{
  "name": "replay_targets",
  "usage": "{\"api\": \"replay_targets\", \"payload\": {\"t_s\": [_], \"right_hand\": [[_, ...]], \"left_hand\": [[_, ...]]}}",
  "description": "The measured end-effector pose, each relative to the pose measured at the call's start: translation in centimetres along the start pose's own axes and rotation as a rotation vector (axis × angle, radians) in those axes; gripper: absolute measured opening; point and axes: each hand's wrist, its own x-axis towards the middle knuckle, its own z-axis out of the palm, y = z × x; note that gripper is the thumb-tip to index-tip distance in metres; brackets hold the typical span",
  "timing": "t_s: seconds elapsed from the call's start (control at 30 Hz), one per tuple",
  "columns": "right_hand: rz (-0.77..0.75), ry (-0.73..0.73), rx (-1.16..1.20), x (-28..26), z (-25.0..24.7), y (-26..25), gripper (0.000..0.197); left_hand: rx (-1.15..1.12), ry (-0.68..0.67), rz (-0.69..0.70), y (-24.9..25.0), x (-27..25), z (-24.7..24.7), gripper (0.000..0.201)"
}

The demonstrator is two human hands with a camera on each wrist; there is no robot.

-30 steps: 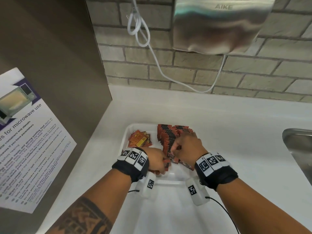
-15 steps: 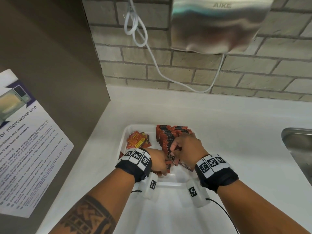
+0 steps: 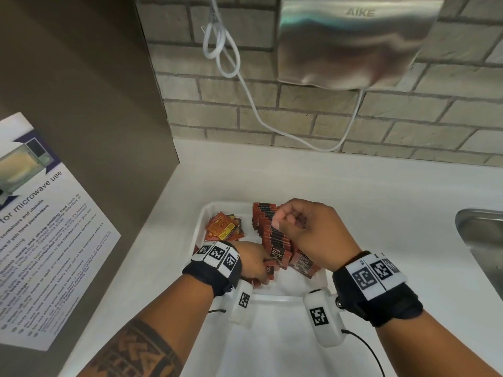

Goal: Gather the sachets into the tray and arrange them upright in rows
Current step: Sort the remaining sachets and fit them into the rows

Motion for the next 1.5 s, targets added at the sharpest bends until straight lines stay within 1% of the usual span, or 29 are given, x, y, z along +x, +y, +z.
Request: {"api": "replay_targets", "payload": {"t_s": [0.1,0.17,0.23,0.3,0.37,0.43,0.5,0.53,0.6,0.67,0.77,0.9,0.97,1.03,1.07,1.13,1.17,1.2,1.27,1.3,1.43,1.5], "right_hand": [[0.018,0.003,-0.053,0.4,0.2,0.1,0.011],[0.051,-0.035,-0.107,0.8,0.2,0.7,0.009],[0.079,-0.109,-0.173,0.9,0.4,1.2,0.006],[0.113,-0.161,-0.186,0.7,0.7,1.5,0.003],[0.155,-0.180,-0.153,0.7,0.8,1.9,0.012],[0.158,-0.164,-0.127,0.9,0.8,2.1,0.014],[0.137,-0.119,-0.099,1.2,0.7,2.3,0.011],[0.129,-0.101,-0.080,1.3,0.6,2.4,0.010],[0.122,-0.072,-0.051,1.5,0.5,2.3,0.011],[0.116,-0.065,-0.052,1.5,0.4,2.1,0.012],[0.100,-0.083,-0.065,1.4,0.5,1.8,0.011],[0.108,-0.041,-0.055,1.5,0.3,1.8,0.010],[0.095,-0.040,-0.106,1.4,0.0,1.7,0.008],[0.087,-0.055,-0.159,1.2,-0.1,1.6,0.008],[0.085,-0.065,-0.187,1.0,0.0,1.6,0.008],[0.091,-0.088,-0.247,0.5,0.2,1.6,0.010],[0.106,-0.101,-0.255,0.3,0.3,1.8,0.012],[0.127,-0.117,-0.243,0.1,0.4,1.9,0.013],[0.152,-0.149,-0.236,-0.2,0.7,2.2,0.015],[0.138,-0.149,-0.271,-0.2,1.0,2.5,0.014],[0.102,-0.182,-0.398,0.3,2.2,4.3,0.021],[0.093,-0.196,-0.432,0.5,2.7,4.9,0.022]], "left_hand": [[-0.049,0.026,0.024,-0.1,-0.3,-0.2,0.036],[-0.147,0.041,0.043,-0.4,-0.5,-0.6,0.031],[-0.331,0.049,0.070,-1.0,-0.7,-1.0,0.027],[-0.584,0.067,0.140,-1.5,-1.0,-1.3,0.023],[-0.856,0.081,0.242,-2.0,-1.5,-1.5,0.014],[-1.009,0.089,0.331,-2.2,-1.8,-1.4,0.021],[-1.067,0.107,0.366,-2.2,-1.9,-1.3,0.028],[-1.052,0.133,0.366,-2.2,-1.8,-1.3,0.029],[-0.951,0.218,0.348,-2.2,-1.8,-1.3,0.030],[-0.855,0.280,0.342,-2.1,-1.6,-1.3,0.027],[-0.806,0.337,0.353,-1.8,-1.7,-1.3,0.021],[-0.751,0.393,0.340,-2.0,-1.6,-1.3,0.027],[-0.685,0.446,0.304,-2.3,-1.7,-1.3,0.029],[-0.612,0.471,0.237,-3.1,-1.5,-1.3,0.028],[-0.561,0.458,0.213,-3.5,-1.6,-1.3,0.030],[-0.391,0.419,0.160,-4.6,-1.1,-1.2,0.045],[-0.291,0.398,0.107,-5.0,-0.9,-1.3,0.052],[-0.213,0.367,0.054,-5.2,-0.9,-1.3,0.052],[-0.120,0.326,-0.018,-5.2,-1.3,-1.4,0.036],[-0.105,0.307,-0.032,-5.0,-1.5,-1.4,0.030],[-0.105,0.128,-0.009,-2.8,-1.8,-0.9,0.023],[-0.104,0.067,0.018,-1.5,-1.3,-0.6,0.023]]}}
